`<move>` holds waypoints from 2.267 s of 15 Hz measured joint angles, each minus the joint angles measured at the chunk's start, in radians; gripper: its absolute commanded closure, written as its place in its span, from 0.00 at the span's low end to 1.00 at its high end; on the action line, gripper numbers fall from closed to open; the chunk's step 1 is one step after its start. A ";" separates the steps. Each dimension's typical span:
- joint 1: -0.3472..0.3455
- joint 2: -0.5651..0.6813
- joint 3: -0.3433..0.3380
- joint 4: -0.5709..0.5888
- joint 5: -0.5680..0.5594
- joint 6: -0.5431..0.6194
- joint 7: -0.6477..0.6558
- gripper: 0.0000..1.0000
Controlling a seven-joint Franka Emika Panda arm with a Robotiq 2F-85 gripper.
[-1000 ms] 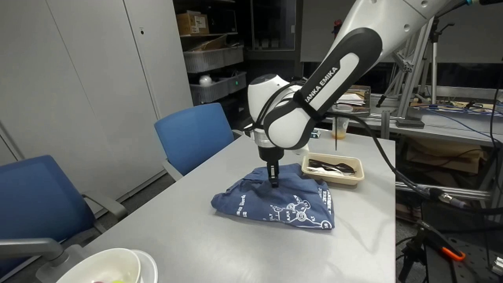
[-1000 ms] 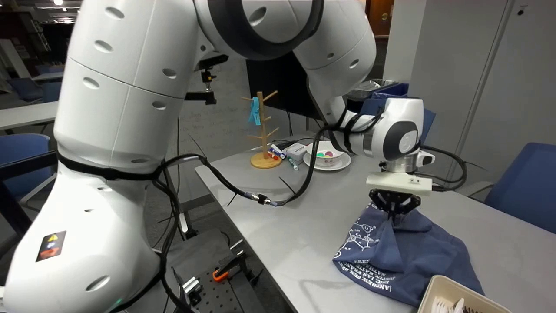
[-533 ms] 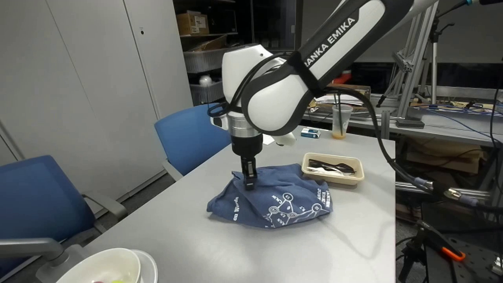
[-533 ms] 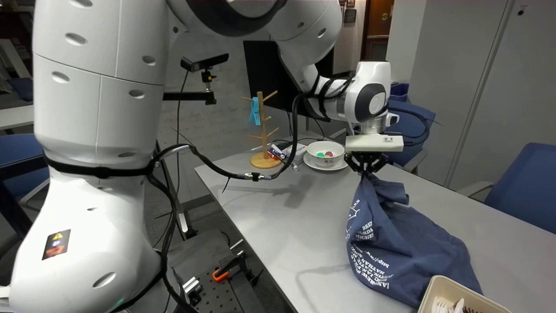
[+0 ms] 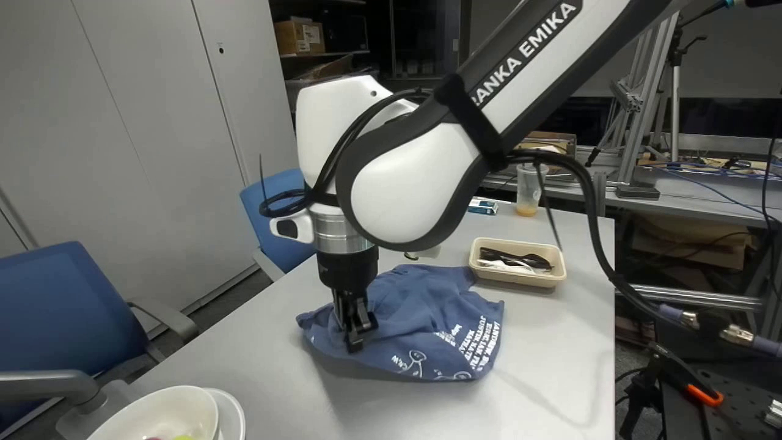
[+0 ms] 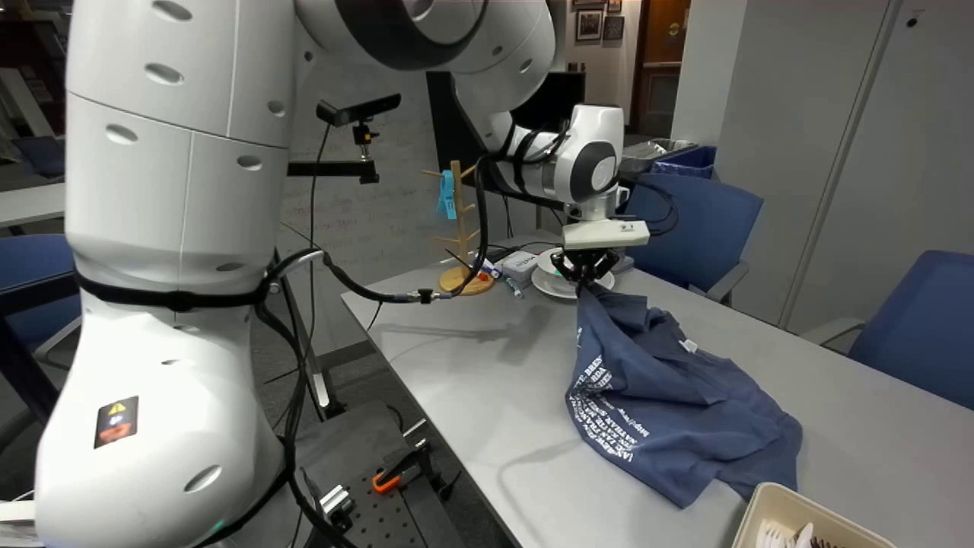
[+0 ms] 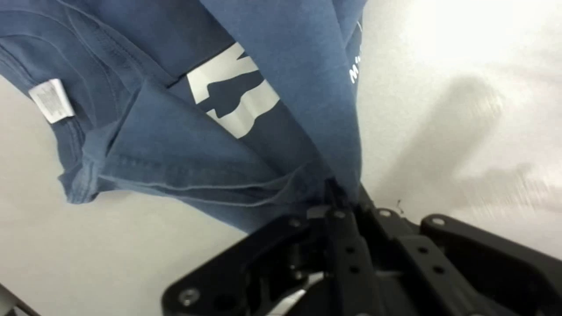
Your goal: Unfold the blue shirt
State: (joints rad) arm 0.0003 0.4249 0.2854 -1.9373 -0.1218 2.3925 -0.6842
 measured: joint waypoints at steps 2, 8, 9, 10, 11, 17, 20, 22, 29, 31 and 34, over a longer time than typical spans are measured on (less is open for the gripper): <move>0.019 0.021 0.010 0.000 0.000 -0.012 -0.046 0.95; 0.058 0.077 0.027 0.000 0.000 -0.068 -0.204 0.59; 0.061 0.083 0.026 0.000 -0.001 -0.080 -0.222 0.50; 0.062 0.088 0.024 0.000 -0.003 -0.092 -0.235 0.44; 0.063 0.090 0.019 0.000 -0.006 -0.103 -0.245 0.37; 0.027 0.090 -0.027 0.017 0.011 -0.205 -0.371 0.00; -0.005 0.098 -0.054 0.040 0.026 -0.221 -0.425 0.00; -0.013 0.116 -0.076 0.063 0.027 -0.215 -0.430 0.00; -0.013 0.202 -0.109 0.109 0.027 -0.088 -0.390 0.00; -0.009 0.218 -0.109 0.113 0.027 -0.087 -0.372 0.00; -0.005 0.229 -0.109 0.113 0.027 -0.087 -0.346 0.16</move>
State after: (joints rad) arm -0.0046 0.6543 0.1762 -1.8245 -0.0951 2.3054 -1.0304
